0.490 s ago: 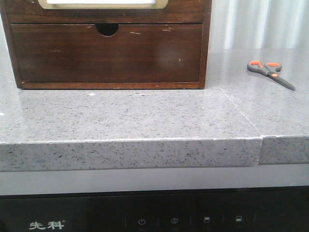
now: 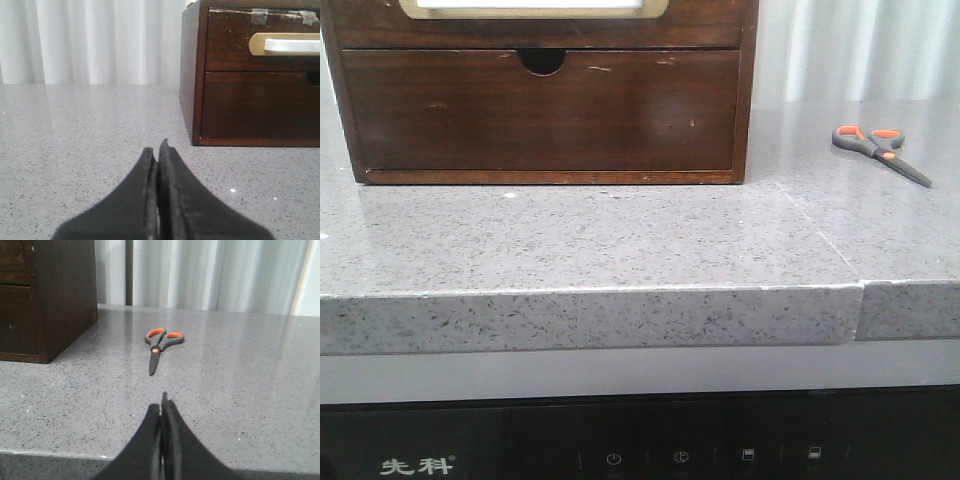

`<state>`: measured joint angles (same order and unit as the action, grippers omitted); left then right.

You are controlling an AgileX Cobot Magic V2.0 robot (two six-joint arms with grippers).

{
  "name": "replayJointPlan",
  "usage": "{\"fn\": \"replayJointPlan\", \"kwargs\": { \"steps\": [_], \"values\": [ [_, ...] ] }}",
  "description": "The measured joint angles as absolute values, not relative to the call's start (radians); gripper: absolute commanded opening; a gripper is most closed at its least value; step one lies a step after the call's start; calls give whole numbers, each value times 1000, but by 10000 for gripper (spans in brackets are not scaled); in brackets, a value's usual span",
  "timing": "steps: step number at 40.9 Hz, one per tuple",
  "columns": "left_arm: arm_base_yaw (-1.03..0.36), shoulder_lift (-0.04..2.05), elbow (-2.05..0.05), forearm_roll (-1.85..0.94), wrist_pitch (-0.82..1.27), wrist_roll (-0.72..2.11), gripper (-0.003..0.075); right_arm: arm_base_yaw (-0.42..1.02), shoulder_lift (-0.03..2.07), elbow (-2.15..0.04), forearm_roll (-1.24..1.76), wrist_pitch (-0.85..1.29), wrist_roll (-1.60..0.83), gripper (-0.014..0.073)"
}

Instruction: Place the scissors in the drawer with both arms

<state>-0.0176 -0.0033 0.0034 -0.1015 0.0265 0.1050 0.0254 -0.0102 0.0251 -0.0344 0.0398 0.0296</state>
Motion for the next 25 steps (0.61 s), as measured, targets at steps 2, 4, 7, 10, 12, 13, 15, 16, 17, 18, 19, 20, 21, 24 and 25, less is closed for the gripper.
{"fn": "replayJointPlan", "kwargs": {
  "steps": [2,4,7,10,12,13,15,16,17,18,19,20,21,24,25],
  "values": [
    [-18,-3,3,-102,26,105,-20,25,-10,25,-34,38,30,-68],
    [-18,-3,3,-102,26,105,-20,25,-10,25,-34,33,30,-68],
    [-18,-3,3,-102,8,105,-20,25,-10,25,-34,15,30,-68],
    [-18,-3,3,-102,-29,105,-20,25,-10,25,-30,7,30,-68],
    [-18,-3,3,-102,-40,105,-20,25,-10,25,-26,9,30,-68],
    [-18,-3,1,-102,-40,105,-20,25,-10,15,-26,12,30,-68],
    [-18,-3,-7,-102,-33,105,-20,25,-10,-8,-24,20,30,-68],
    [-18,-3,-19,-102,-26,105,-20,25,-10,-23,-24,25,30,-68],
    [-18,-3,-32,-102,-13,105,-20,25,-10,-39,-24,30,30,-68],
    [-18,-3,-55,-102,0,105,-20,25,-10,-63,-24,36,30,-68],
    [-18,-3,-82,-102,17,105,-20,25,-10,-94,-24,47,30,-68],
    [-18,-3,-114,-102,29,105,-20,25,-10,-113,-24,59,30,-68],
    [-18,-3,-139,-102,46,105,-20,25,-10,-141,-24,74,30,-68],
    [-18,-3,-250,-102,96,105,-20,25,-10,-222,-24,125,30,-68],
    [-18,0,-289,-102,118,105,-20,25,-10,-252,-24,148,30,-68]
  ]
}}
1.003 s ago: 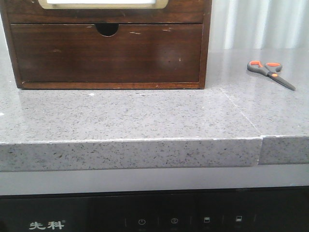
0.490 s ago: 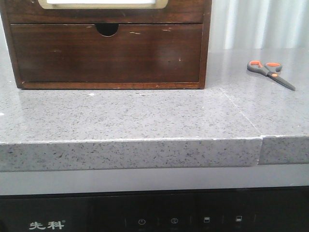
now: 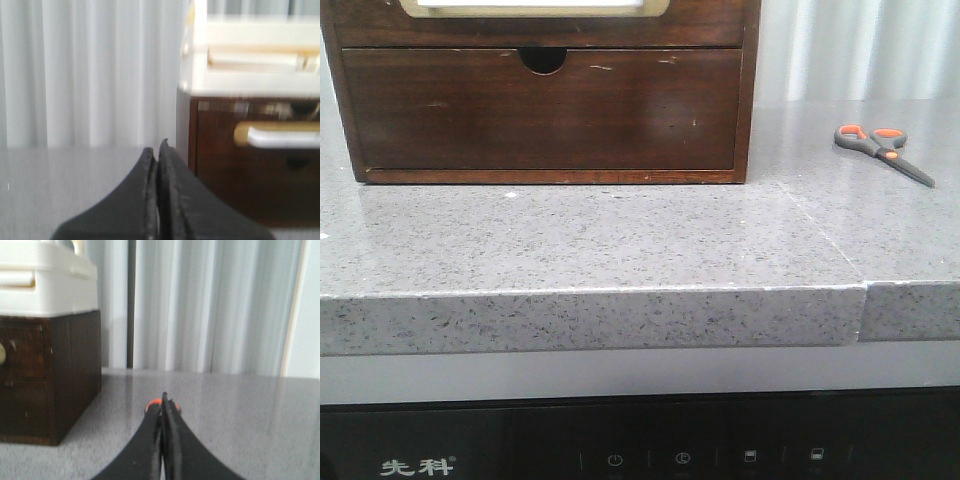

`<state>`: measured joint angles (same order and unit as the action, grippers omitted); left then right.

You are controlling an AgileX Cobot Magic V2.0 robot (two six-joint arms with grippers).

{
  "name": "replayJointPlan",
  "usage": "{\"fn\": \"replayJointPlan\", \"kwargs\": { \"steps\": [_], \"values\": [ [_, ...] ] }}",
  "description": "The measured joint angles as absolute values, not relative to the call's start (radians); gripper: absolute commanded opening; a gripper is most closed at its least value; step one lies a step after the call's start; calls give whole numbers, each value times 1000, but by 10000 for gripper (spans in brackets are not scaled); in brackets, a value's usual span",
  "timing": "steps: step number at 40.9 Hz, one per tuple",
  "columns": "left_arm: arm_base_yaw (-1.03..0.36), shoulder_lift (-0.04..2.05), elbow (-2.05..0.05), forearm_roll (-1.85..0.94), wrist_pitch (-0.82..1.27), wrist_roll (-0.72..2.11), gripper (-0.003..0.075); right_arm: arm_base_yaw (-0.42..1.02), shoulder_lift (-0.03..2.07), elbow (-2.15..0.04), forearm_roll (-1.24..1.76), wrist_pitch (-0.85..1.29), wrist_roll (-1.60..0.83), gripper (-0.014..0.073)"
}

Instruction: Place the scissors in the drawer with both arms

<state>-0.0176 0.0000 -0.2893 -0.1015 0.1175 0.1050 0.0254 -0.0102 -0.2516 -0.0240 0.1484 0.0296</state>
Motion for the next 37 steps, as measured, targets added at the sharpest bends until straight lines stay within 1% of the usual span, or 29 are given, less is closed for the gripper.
{"fn": "replayJointPlan", "kwargs": {
  "steps": [4,8,14,18,24,32,37],
  "values": [
    [-18,35,-432,-102,224,105,-20,25,16,-366,-26,230,30,-68],
    [-18,103,-554,-102,338,105,-20,25,88,-473,-34,313,30,-68],
    [-18,209,-653,-102,456,105,-20,25,215,-597,-49,455,30,-68],
    [-18,262,-665,-102,508,105,-20,25,287,-639,-65,535,30,-68],
    [-18,317,-665,-102,595,105,-20,25,380,-646,-80,624,30,-68],
    [-18,353,-654,-102,669,105,-20,25,461,-646,-85,683,30,-68],
    [-18,355,-632,-113,678,105,-20,25,492,-646,-87,695,30,-62]
  ]
}}
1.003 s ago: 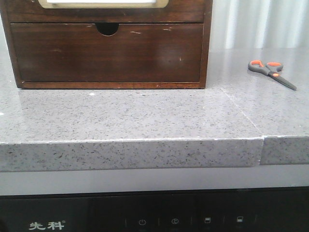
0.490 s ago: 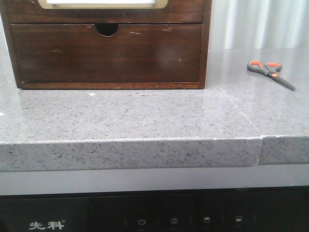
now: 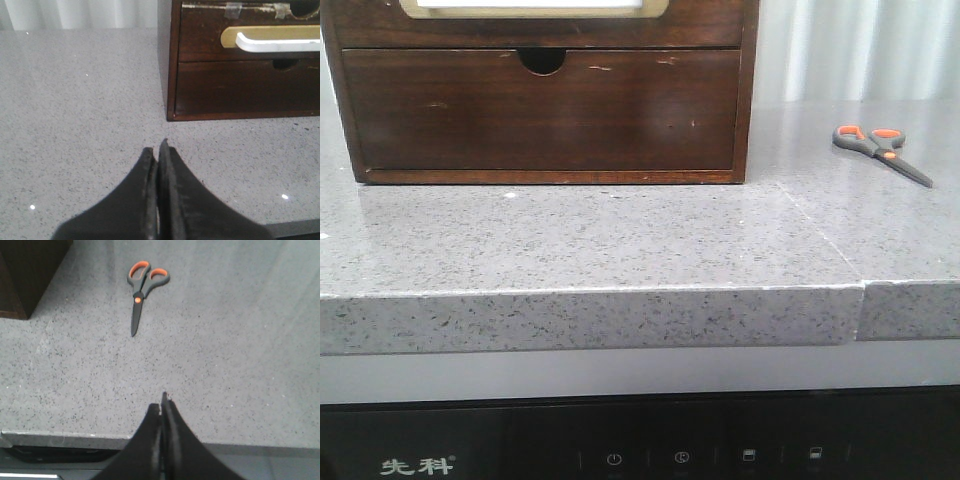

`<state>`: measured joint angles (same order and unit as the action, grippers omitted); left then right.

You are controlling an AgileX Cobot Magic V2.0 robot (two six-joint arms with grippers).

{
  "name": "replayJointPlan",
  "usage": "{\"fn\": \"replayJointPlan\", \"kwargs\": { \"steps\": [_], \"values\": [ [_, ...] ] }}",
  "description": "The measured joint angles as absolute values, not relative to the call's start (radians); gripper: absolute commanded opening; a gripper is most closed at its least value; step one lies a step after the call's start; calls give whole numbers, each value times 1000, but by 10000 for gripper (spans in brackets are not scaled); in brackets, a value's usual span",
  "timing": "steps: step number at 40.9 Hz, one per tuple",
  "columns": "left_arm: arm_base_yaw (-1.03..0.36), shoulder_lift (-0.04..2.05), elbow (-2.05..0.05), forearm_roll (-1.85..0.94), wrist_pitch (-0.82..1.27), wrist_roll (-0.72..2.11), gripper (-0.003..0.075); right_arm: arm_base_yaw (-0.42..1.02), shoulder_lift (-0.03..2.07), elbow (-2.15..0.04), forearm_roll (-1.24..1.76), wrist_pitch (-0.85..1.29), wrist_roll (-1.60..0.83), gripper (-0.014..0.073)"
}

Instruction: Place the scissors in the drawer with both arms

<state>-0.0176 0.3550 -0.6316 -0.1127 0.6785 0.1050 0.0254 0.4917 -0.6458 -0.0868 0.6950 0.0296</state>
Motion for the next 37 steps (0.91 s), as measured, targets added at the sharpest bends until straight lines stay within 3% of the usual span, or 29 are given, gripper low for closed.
{"fn": "replayJointPlan", "kwargs": {
  "steps": [2,5,10,13,15,17,22,37],
  "values": [
    [-18,355,-619,-125,678,105,-18,25,501,-646,-87,699,30,-36],
    [-18,355,-602,-149,678,105,31,25,508,-646,-94,699,30,85],
    [-18,359,-588,-176,681,105,262,25,512,-646,-96,702,26,409],
    [-18,365,-587,-180,679,105,449,25,512,-646,-96,702,20,542],
    [-18,367,-588,-182,676,105,533,25,512,-646,-96,702,19,594],
    [-18,367,-588,-192,669,105,575,25,512,-646,-96,703,18,615],
    [-18,369,-588,-290,641,105,575,25,512,-646,-97,704,16,615],
    [-18,586,-588,-1088,594,262,575,25,512,-646,-98,710,16,615]
  ]
}}
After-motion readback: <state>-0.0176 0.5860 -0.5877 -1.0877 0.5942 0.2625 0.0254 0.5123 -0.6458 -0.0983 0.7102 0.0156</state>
